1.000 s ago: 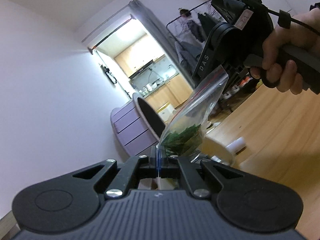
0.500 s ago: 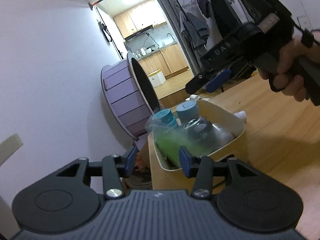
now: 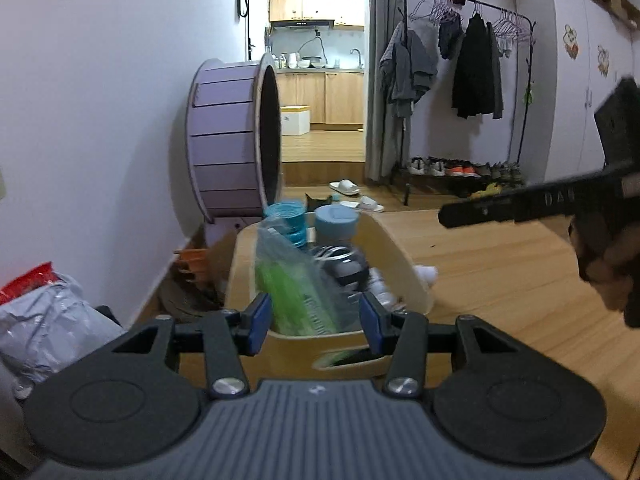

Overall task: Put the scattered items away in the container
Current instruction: 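Carry the toothpick bag with the right tool into the basket and release, then grasp the small white pill bottle on the table with the right tool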

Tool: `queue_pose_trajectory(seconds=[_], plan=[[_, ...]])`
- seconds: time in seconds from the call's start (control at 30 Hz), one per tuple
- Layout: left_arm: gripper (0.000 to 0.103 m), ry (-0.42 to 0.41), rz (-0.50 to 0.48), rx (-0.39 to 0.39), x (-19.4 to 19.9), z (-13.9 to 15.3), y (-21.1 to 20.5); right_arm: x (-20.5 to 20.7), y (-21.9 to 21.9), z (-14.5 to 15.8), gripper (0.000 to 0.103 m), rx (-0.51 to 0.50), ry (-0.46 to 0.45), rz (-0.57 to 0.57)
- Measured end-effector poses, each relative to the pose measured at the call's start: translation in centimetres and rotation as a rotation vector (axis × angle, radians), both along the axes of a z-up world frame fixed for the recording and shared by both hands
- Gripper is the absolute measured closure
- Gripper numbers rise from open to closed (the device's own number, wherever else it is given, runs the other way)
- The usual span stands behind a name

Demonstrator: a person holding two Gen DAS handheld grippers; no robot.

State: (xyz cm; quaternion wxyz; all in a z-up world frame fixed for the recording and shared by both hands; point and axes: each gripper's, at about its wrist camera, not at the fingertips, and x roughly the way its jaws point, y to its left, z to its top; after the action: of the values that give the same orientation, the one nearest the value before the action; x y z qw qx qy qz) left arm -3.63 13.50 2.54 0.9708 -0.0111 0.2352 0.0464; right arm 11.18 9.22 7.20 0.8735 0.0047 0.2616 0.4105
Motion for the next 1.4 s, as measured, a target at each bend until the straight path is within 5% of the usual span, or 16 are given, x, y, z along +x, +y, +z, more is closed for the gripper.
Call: queue_pose_trajectory(seconds=[0.13, 0.3, 0.43, 0.67, 1.1, 1.2, 1.27, 1.4], plan=[[0.053, -0.001, -0.017, -0.035, 1.3, 0.5, -1.1, 0.4, -1.4, -0.1, 0.041, -0.042, -0.012, -0.035], [0.037, 0.023, -0.024, 0.011, 3.6, 1.2, -2.7, 1.2, -2.2, -0.6, 0.034, -0.115, -0.023, -0.068], [0.031, 0.019, -0.038, -0.047, 5.1, 2.0, -2.8, 2.3, -1.5, -1.7, 0.034, -0.162, -0.035, -0.049], [0.028, 0.023, -0.042, -0.145, 5.7, 1.1, -1.2, 4.1, 0.1, -4.2, 0.034, -0.216, -0.048, 0.010], [0.028, 0.065, -0.084, -0.150, 6.1, 0.3, 0.2, 5.6, 3.0, -8.0, 0.035, -0.312, -0.071, 0.095], [0.028, 0.060, -0.079, -0.150, 6.0, 0.4, 0.2, 5.9, 3.4, -8.4, 0.043, -0.326, -0.065, 0.110], [0.028, 0.058, -0.075, -0.151, 5.9, 0.5, 0.3, 6.2, 3.7, -8.7, 0.069, -0.333, -0.043, 0.122], [0.028, 0.051, -0.064, -0.160, 5.7, 0.6, 0.7, 6.0, 3.3, -8.3, 0.074, -0.314, -0.034, 0.123]])
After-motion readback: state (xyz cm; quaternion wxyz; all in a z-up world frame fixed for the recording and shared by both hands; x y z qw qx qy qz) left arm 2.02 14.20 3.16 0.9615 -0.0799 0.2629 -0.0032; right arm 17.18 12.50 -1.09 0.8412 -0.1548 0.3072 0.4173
